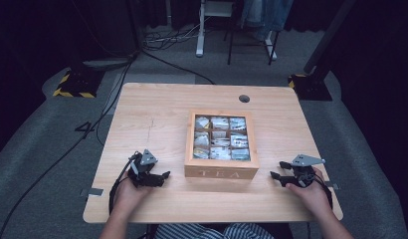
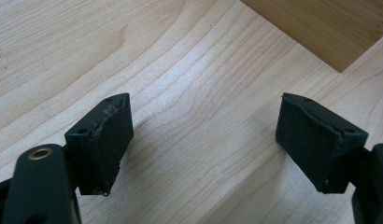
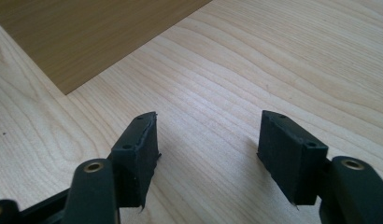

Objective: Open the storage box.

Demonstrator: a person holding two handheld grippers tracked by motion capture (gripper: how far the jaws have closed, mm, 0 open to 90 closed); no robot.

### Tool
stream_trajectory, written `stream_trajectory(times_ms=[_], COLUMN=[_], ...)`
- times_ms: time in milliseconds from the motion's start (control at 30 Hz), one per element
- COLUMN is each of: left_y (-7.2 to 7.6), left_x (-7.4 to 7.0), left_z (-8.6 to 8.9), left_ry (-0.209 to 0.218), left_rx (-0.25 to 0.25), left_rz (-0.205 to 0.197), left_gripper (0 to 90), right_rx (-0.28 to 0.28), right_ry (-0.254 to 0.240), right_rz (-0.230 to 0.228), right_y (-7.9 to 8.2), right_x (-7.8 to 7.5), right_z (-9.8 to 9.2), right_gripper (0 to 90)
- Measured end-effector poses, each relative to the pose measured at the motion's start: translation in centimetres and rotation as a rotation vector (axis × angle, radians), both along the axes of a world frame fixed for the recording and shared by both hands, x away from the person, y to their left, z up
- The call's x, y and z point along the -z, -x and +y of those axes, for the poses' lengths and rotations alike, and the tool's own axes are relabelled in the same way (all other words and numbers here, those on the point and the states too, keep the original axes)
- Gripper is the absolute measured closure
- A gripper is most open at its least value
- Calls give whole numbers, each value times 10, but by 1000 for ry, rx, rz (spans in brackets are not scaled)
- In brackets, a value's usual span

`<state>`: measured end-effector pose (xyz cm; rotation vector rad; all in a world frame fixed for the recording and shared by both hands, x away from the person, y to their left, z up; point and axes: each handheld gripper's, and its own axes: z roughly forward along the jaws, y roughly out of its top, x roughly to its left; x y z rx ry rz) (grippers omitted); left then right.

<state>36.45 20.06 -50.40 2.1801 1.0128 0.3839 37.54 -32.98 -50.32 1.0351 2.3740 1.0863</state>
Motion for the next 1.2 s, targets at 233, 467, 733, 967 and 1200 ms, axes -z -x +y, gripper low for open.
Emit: stream_trajectory(times_ms=[233,467,733,967,1200], left_y=[-1,-1,-1,-1,-1], left_x=[0,0,0,0,0], left_z=[1,1,1,1,1], left_ry=[-1,0,-1,-1,-1], left_rx=[-1,-1,-1,-1,-1], left_rz=[0,0,0,-1,0], left_gripper=[201,201,201,201,201], right_rx=[2,2,2,11,-3], right_ry=[0,0,0,-7,7], right_rz=[0,1,0,-2,20], right_y=[0,0,0,1,4], right_x=[0,0,0,0,-15], right_z=[0,0,0,0,-5], right_gripper=[370,370,371,444,900])
